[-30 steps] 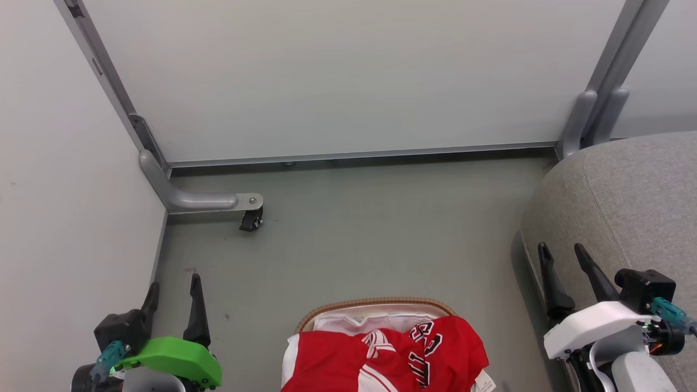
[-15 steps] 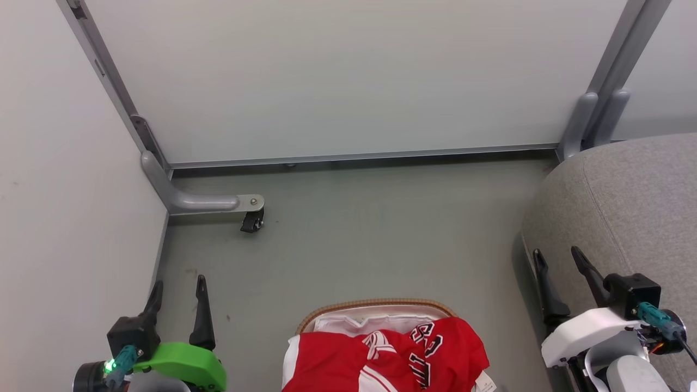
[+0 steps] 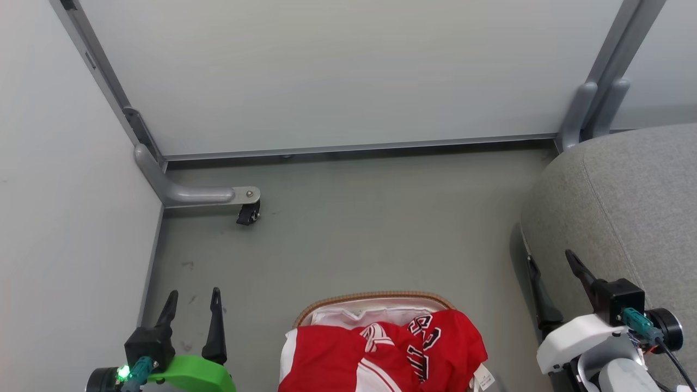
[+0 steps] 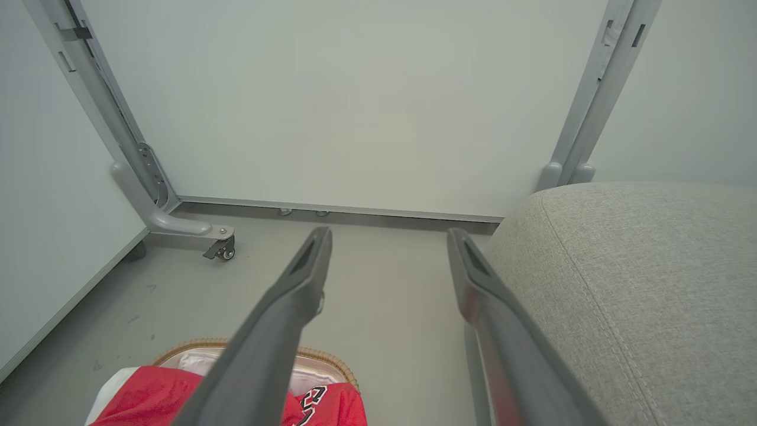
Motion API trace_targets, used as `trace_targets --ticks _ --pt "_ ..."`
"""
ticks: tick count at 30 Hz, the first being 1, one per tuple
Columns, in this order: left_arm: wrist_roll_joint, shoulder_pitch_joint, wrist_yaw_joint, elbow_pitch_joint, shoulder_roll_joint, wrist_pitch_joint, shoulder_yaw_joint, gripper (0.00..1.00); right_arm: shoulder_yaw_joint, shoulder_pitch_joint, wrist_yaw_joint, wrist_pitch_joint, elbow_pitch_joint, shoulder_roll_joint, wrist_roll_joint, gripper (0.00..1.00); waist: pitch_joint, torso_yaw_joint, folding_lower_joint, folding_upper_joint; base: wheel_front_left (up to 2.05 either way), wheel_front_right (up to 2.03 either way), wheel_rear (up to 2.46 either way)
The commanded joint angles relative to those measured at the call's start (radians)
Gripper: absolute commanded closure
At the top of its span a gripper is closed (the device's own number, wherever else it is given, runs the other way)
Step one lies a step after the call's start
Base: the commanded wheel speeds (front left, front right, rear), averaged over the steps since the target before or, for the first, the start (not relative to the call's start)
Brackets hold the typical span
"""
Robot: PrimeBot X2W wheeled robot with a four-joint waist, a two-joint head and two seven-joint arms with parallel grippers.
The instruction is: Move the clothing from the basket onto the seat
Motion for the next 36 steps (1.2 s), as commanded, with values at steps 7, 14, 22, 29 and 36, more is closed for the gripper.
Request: trace_targets --ticks 7,14,22,29,36 --pt "0.050 -0.088 -0.030 0.033 -0.006 -0.020 -0.031 0.00 0.012 -0.083 0.000 -0.020 -0.038 0.009 -0.066 0.00 0.146 -0.053 0.0000 0.0000 0.00 0.00 0.00" --pt "0.098 -0.210 -0.039 0.074 0.004 -0.026 -0.093 0.00 0.028 -0.171 0.000 -0.026 -0.084 0.020 -0.082 0.00 0.307 -0.123 0.0000 0.0000 0.00 0.00 0.00" --pt "0.093 -0.360 -0.041 0.153 0.065 -0.026 -0.225 0.00 0.055 -0.266 0.000 -0.026 -0.142 0.029 -0.065 0.00 0.465 -0.208 0.0000 0.0000 0.00 0.00 0.00" --pt "0.113 -0.475 -0.041 0.260 0.139 -0.026 -0.359 0.00 0.099 -0.328 0.000 -0.026 -0.186 0.030 0.020 0.00 0.584 -0.283 0.0000 0.0000 0.00 0.00 0.00" --pt "0.148 -0.568 -0.041 0.386 0.188 -0.025 -0.502 0.00 0.137 -0.339 0.000 -0.026 -0.218 0.030 0.056 0.00 0.677 -0.331 0.0000 0.0000 0.00 0.00 0.00"
